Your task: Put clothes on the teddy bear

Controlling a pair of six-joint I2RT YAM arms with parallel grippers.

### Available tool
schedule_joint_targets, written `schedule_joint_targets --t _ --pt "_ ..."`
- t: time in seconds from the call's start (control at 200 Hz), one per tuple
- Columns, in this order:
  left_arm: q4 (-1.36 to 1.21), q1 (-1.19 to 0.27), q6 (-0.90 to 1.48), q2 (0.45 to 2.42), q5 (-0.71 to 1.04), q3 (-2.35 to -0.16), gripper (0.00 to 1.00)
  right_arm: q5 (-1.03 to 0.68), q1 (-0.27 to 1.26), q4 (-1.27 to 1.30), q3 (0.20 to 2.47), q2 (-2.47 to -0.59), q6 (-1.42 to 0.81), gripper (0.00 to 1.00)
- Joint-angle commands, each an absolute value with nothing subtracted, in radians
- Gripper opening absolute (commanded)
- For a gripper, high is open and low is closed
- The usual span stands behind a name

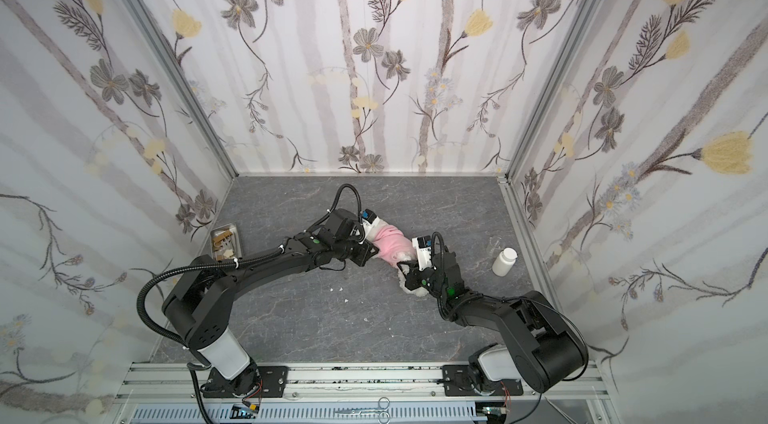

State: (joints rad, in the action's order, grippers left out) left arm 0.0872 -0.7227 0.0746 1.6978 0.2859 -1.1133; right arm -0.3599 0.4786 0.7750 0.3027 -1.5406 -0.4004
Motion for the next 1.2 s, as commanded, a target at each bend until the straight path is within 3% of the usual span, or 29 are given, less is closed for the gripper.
schedule_joint_targets --t 0.0,0.05,0.13,0.235,0.265,0.32,0.43,0.699,0.834,1.049,1.194 --pt "0.084 -0.724 0.094 1.687 0.272 -1.117 0.00 -0.359 0.475 0.784 0.304 -1.522 -0.390 0.00" --pt "0.084 -0.725 0.109 1.665 0.260 -1.094 0.00 -0.329 0.465 0.746 0.306 -1.496 -0.379 0.08" --pt "0.083 -0.725 0.123 1.616 0.209 -1.048 0.00 -0.250 0.464 0.634 0.327 -1.434 -0.326 0.32" --pt "0.084 -0.726 0.089 1.580 0.226 -1.019 0.00 -0.153 0.495 0.518 0.350 -1.331 -0.244 0.48" --pt "0.083 -0.726 0.080 1.577 0.234 -1.017 0.00 -0.131 0.507 0.505 0.352 -1.300 -0.229 0.63" --pt "0.084 -0.727 0.065 1.575 0.245 -1.015 0.00 -0.103 0.531 0.493 0.358 -1.258 -0.206 0.77" --pt "0.083 -0.727 0.038 1.574 0.246 -1.010 0.00 -0.105 0.558 0.476 0.398 -1.247 -0.176 0.93" --pt "0.081 -0.733 0.048 1.559 0.292 -0.999 0.00 -0.127 0.573 0.506 0.561 -1.525 -0.149 0.96" --pt "0.082 -0.742 0.065 1.527 0.289 -0.974 0.00 -0.087 0.553 0.506 0.583 -1.635 -0.184 0.91" --pt "0.089 -0.753 0.086 1.494 0.132 -0.924 0.00 -0.056 0.529 0.453 0.568 -1.719 -0.260 0.80" --pt "0.084 -0.752 0.122 1.483 0.174 -0.926 0.00 -0.044 0.529 0.442 0.563 -1.753 -0.285 0.75"
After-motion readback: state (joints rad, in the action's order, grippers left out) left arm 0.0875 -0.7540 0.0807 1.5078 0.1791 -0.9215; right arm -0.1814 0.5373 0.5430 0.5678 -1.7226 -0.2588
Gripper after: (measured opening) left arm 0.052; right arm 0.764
